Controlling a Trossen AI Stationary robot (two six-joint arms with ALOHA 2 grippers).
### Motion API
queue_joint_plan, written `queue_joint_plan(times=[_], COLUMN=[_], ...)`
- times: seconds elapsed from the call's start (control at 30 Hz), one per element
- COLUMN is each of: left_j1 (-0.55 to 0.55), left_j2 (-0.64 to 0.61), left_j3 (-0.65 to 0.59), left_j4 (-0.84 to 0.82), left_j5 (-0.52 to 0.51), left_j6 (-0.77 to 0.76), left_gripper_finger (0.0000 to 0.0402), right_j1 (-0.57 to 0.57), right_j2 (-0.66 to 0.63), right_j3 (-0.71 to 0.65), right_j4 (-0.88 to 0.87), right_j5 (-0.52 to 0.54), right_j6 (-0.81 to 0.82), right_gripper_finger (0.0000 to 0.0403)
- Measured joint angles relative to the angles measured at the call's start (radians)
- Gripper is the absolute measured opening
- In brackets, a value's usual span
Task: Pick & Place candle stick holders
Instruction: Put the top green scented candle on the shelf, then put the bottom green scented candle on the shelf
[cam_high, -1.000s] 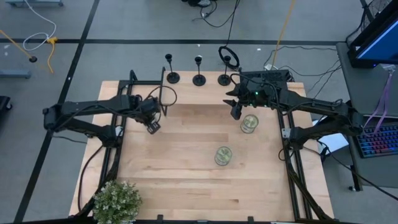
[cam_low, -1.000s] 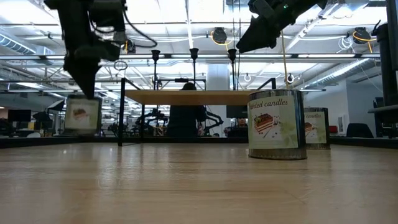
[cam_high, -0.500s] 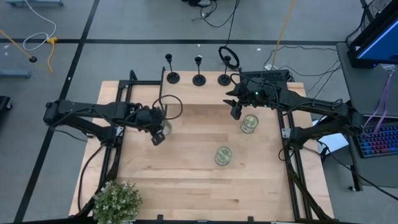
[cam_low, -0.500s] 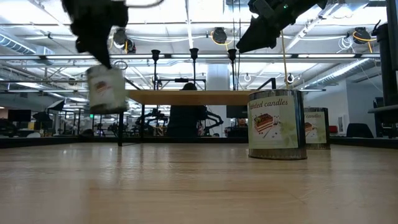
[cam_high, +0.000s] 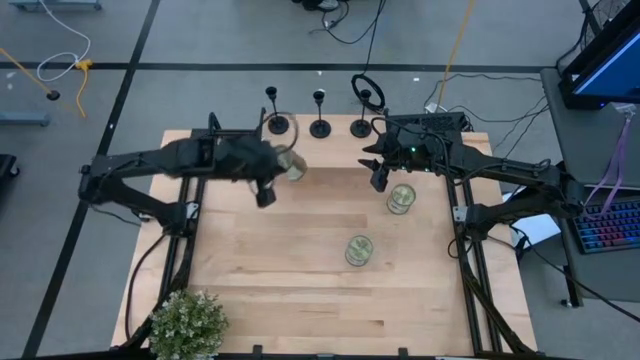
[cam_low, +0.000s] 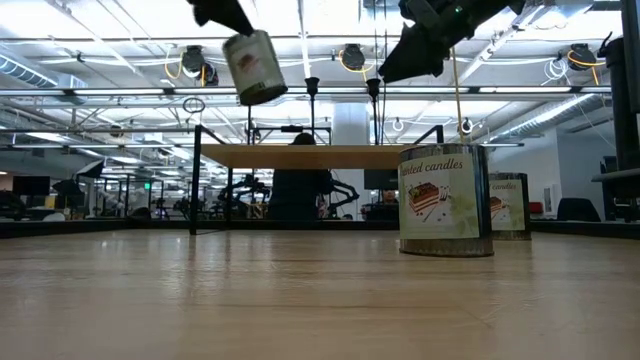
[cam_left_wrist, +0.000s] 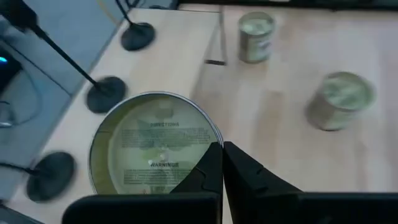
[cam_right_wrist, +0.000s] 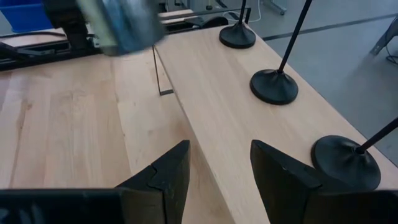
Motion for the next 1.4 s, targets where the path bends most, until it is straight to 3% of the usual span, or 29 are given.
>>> queue_joint_plan(times=[0.27, 0.5, 0.77, 1.07, 1.4], left_j1=[0.218, 0.323, 0.333, 0.308, 0.279], left_j2=[0.194, 0.235, 0.218, 0.202, 0.202], left_j3=[0.178, 0.188, 0.188, 0.188, 0.187], left_j4=[-0.202, -0.229, -0.222, -0.222, -0.222], left_j5=[0.058, 0.111, 0.112, 0.11, 0.107], left_j6=[0.086, 0.098, 0.134, 0.138, 0.179], left_gripper_finger=[0.0001, 0.0001, 0.0001, 0.0033, 0.0096], right_j1=[0.0, 0.0, 0.0, 0.009, 0.163], right_j2=[0.0, 0.0, 0.0, 0.0, 0.0], right_j3=[0.0, 0.0, 0.0, 0.0, 0.0], right_j4=[0.008, 0.004, 0.003, -0.054, -0.072], right_j5=[-0.002, -0.002, -0.003, -0.003, -0.108], right_j6=[0.0, 0.0, 0.0, 0.0, -0.131], right_gripper_finger=[0.016, 0.016, 0.016, 0.016, 0.0164])
